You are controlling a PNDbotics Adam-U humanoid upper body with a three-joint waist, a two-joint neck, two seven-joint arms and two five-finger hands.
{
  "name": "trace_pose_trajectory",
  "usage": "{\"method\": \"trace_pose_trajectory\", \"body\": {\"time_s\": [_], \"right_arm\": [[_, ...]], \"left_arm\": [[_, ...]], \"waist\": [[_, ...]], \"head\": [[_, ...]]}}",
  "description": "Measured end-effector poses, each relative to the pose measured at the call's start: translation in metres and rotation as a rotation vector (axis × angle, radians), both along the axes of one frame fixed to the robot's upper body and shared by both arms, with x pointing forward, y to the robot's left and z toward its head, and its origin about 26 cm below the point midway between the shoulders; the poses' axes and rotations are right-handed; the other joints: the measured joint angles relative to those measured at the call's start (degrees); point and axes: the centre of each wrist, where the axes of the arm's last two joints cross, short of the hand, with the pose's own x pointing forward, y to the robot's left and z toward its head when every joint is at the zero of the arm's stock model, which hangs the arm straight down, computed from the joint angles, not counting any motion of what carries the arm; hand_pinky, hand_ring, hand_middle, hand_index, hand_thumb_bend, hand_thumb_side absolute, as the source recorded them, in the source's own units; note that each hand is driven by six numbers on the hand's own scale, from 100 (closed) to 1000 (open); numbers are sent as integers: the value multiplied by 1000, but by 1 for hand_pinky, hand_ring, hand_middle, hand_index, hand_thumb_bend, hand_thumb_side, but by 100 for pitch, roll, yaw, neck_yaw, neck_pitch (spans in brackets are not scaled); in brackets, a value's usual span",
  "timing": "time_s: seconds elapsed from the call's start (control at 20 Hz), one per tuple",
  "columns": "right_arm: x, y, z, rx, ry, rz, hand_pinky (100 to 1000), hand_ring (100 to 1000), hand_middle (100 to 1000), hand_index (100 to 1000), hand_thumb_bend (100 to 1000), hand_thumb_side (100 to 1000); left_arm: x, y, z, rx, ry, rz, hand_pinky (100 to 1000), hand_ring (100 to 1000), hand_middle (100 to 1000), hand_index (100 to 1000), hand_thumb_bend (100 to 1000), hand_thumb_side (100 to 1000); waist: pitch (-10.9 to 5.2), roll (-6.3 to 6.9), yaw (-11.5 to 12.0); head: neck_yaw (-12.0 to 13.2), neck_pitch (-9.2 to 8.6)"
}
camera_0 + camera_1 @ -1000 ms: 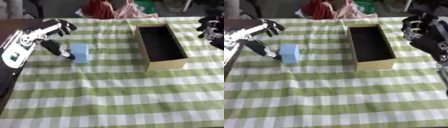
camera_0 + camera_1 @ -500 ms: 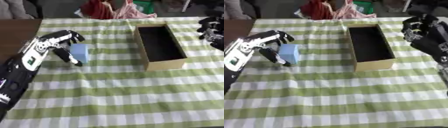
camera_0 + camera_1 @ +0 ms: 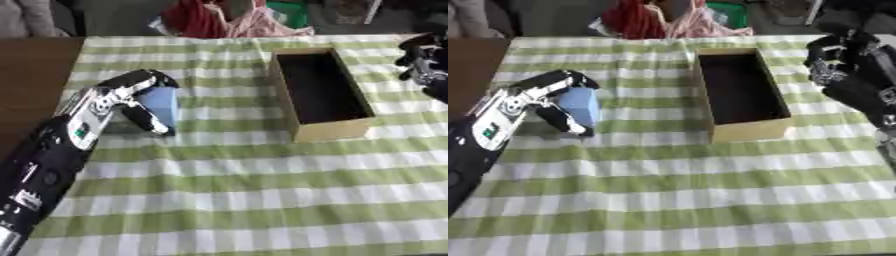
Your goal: Pick up objects on the table and place them in the box.
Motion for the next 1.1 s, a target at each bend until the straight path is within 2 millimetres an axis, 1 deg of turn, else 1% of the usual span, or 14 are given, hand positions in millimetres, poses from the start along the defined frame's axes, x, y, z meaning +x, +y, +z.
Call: {"method": "trace_pose_trajectory", "body": {"time_s": [0.05, 0.1, 0.15, 0.2, 0.25, 0.3, 0.35, 0.4, 0.7, 0.95, 1.1], "right_arm": [[0, 0, 0, 0, 0, 0, 555, 651, 673, 883, 100, 299], [0, 0, 0, 0, 0, 0, 554, 651, 673, 882, 100, 299], [0, 0, 0, 0, 0, 1, 554, 651, 673, 882, 100, 294], [0, 0, 0, 0, 0, 1, 555, 651, 673, 882, 100, 298], [0, 0, 0, 0, 0, 1, 555, 651, 673, 882, 100, 298], [0, 0, 0, 0, 0, 1, 554, 651, 673, 882, 100, 298], [0, 0, 0, 0, 0, 1, 554, 651, 673, 882, 100, 298], [0, 0, 0, 0, 0, 1, 554, 651, 673, 882, 100, 298], [0, -1, -1, 0, 4, -2, 555, 651, 672, 882, 100, 299], [1, -1, -2, 0, 6, -3, 555, 651, 672, 882, 100, 298], [1, -1, -2, 0, 6, -3, 555, 651, 672, 882, 100, 298]], "left_arm": [[0, 0, 1, 2, -2, 0, 660, 654, 675, 831, 368, 100], [0, 0, 1, 4, -2, 1, 650, 626, 643, 824, 322, 100], [0, 0, 1, 7, -2, 2, 643, 608, 617, 820, 245, 100], [0, 0, 1, 10, -3, 4, 636, 586, 594, 817, 247, 100], [0, 0, 1, 10, -5, 6, 632, 573, 584, 814, 217, 100], [0, -1, 2, 11, -7, 6, 625, 555, 572, 809, 162, 100], [0, -1, 3, 10, -10, 6, 624, 552, 571, 808, 154, 100], [-1, -1, 4, 10, -13, 6, 622, 540, 564, 806, 110, 100], [-3, 6, 20, 21, -27, -13, 608, 503, 547, 800, 100, 100], [-7, 10, 40, 35, -45, -51, 599, 487, 536, 794, 100, 100], [-10, 8, 55, 35, -78, -71, 590, 481, 529, 787, 100, 100]], "waist": [[0, 0, 0], [0, 0, 0], [0, -1, 0], [0, -1, 0], [0, 0, 1], [0, 0, 1], [0, 1, 1], [0, 3, 2], [-2, 43, 5], [-23, 67, 6], [-40, 77, 1]], "head": [[1, 0], [2, 0], [2, 0], [2, 0], [2, 0], [2, 0], [1, 0], [0, 0], [-20, 1], [-36, 1], [-41, 1]]}}
